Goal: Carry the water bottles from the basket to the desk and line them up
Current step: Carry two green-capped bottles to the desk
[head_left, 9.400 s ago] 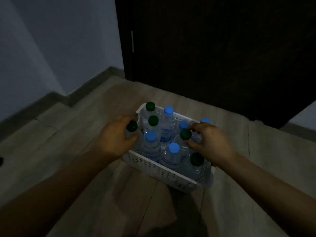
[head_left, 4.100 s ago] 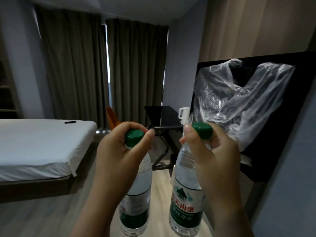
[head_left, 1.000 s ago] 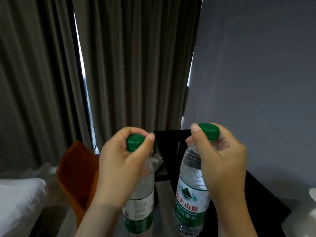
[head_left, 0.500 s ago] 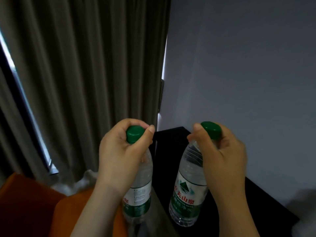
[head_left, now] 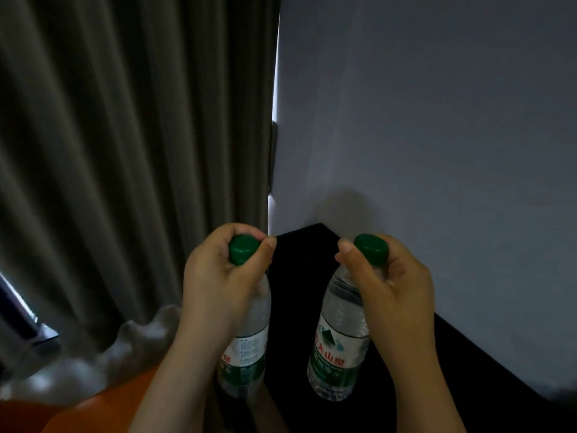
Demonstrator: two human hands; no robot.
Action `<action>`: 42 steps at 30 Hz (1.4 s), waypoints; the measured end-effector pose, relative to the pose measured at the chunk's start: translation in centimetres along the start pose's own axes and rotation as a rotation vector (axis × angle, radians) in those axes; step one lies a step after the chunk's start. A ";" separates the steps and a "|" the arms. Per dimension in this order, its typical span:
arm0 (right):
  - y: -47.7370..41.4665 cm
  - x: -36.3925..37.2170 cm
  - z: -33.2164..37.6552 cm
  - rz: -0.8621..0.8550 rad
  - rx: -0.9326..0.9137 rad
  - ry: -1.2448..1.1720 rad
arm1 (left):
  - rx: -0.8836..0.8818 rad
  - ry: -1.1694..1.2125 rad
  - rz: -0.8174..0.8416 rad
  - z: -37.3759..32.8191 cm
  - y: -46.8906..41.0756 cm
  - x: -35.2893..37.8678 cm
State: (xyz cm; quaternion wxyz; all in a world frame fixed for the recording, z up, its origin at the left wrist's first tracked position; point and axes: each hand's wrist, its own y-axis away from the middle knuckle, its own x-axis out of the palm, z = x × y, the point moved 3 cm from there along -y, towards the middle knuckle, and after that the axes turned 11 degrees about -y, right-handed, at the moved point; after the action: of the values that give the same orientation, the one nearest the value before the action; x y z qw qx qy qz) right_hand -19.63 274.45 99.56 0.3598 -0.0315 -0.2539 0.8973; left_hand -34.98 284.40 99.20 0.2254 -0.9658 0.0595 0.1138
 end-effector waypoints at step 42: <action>-16.4 0.7 -34.6 0.181 0.663 0.291 | -0.207 -0.246 0.266 34.3 -23.5 24.9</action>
State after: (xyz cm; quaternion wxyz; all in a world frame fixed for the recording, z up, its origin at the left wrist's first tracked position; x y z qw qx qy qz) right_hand -1.59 299.93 77.42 0.3022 -0.0626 0.1082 0.9450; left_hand -13.64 319.19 73.03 0.1136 -0.9461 0.1466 0.2654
